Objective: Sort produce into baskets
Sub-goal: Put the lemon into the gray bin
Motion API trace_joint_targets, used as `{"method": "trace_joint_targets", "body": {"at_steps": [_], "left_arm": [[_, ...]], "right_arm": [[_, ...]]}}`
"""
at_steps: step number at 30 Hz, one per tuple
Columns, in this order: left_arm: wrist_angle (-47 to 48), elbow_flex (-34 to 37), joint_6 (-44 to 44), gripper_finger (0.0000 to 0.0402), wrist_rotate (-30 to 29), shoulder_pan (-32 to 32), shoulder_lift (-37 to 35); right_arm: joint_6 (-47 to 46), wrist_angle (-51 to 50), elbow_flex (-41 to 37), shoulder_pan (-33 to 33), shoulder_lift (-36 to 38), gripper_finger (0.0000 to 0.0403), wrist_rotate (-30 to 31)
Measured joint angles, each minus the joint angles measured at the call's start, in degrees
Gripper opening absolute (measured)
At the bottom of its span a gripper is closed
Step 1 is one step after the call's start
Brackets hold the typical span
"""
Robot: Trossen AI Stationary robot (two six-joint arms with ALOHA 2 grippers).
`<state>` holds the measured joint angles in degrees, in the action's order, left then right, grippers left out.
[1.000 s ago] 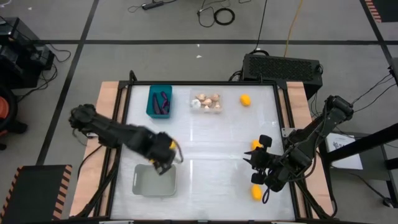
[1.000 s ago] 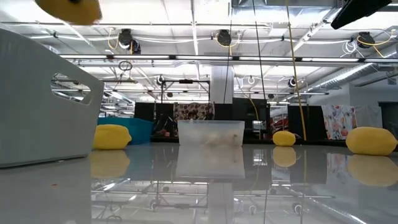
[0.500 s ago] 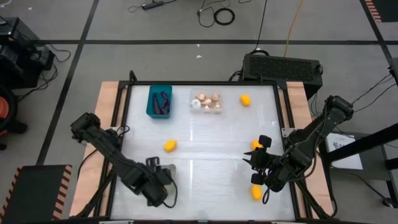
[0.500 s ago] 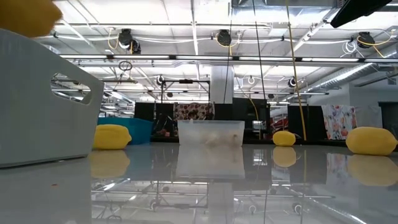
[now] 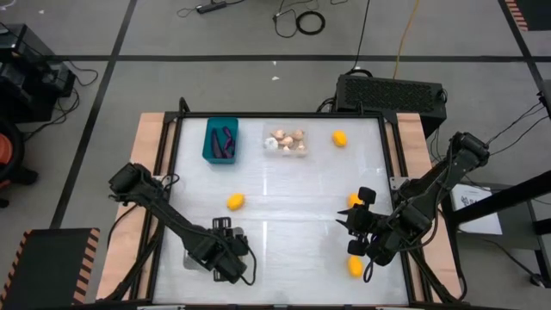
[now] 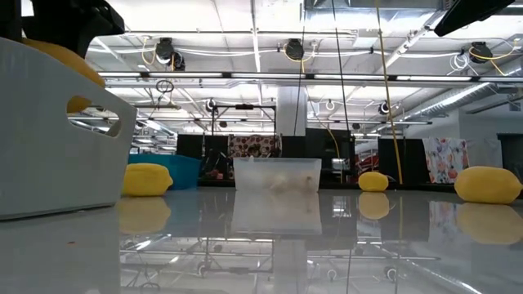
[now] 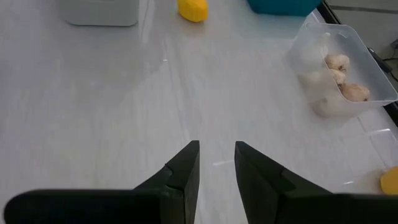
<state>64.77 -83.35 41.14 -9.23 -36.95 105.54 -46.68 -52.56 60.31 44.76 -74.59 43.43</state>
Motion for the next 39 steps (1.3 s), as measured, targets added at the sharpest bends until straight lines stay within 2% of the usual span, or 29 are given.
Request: {"method": "trace_joint_targets", "body": {"at_steps": [15, 18, 21, 29, 39], "left_arm": [[0.26, 0.0, 0.05, 0.0233, 0.09, 0.11, 0.0], [0.28, 0.0, -0.01, 0.0234, 1.7, 0.13, 0.0], [0.52, 0.0, -0.02, 0.0247, 1.75, 0.13, 0.0], [4.49, 0.0, -0.01, 0.0313, 1.51, 0.13, 0.0], [7.82, -0.57, 0.62, 0.0321, 1.24, 0.63, -1.35]], "right_arm": [[0.0, 0.0, 0.0, 0.0, 0.0, 0.0093, -0.01], [0.0, 0.0, 0.0, 0.0, 0.0, 0.0093, -0.01], [0.0, -0.01, 0.0, 0.0, 0.0, 0.0093, -0.01], [-0.04, -0.01, 0.0, 0.0, 0.0, 0.0093, -0.01], [-0.01, -0.02, 0.0, 0.01, 0.0, 0.0093, -0.01]]}}
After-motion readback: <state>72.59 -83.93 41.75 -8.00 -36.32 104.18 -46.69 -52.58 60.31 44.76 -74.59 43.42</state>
